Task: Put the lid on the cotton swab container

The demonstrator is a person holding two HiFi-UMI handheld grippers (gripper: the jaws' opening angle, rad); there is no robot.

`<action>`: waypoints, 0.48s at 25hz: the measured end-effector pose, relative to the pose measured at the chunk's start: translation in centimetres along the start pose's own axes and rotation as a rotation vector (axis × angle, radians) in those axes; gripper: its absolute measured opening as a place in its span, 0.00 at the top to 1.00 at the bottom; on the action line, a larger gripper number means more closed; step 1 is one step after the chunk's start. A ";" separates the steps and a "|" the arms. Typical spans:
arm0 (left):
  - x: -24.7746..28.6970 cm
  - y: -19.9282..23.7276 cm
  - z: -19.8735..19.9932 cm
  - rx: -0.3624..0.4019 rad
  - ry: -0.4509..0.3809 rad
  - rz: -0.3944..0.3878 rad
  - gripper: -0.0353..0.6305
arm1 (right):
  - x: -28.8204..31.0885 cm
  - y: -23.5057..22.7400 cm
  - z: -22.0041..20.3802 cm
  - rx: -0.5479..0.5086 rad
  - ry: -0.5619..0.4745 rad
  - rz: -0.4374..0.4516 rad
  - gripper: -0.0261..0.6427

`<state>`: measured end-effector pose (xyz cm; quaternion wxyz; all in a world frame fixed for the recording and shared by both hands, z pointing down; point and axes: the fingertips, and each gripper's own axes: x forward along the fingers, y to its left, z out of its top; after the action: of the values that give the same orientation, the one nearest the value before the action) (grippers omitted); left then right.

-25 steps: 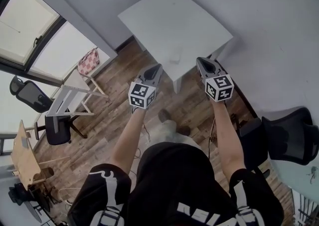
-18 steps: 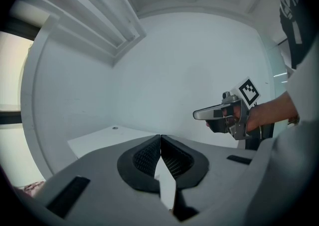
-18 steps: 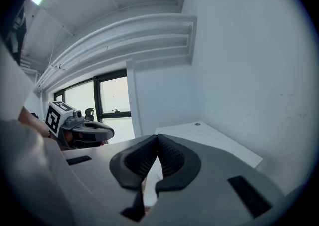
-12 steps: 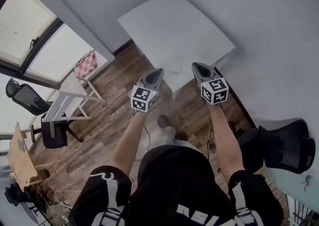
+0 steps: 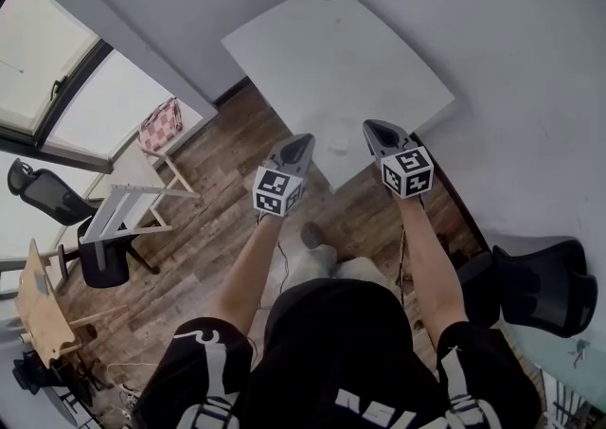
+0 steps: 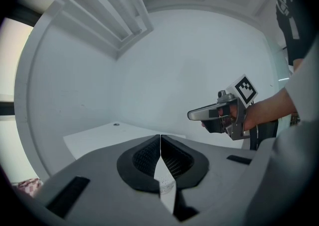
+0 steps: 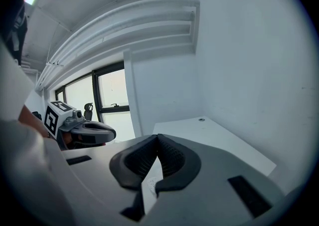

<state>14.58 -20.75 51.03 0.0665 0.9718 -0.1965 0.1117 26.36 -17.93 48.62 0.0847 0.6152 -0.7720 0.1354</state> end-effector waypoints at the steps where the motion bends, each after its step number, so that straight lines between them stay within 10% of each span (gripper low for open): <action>1: 0.2 0.1 -0.2 -0.003 0.002 -0.001 0.91 | 0.4 -0.2 -0.1 -0.001 0.003 0.004 0.94; 12: 2.2 1.4 -2.6 -0.031 0.006 0.037 0.91 | 4.5 -1.8 -0.4 -0.019 0.028 0.101 0.94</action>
<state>15.45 -22.39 54.21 0.0801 0.9666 -0.2158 0.1130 27.07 -22.38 50.49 0.0947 0.5727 -0.8020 0.1408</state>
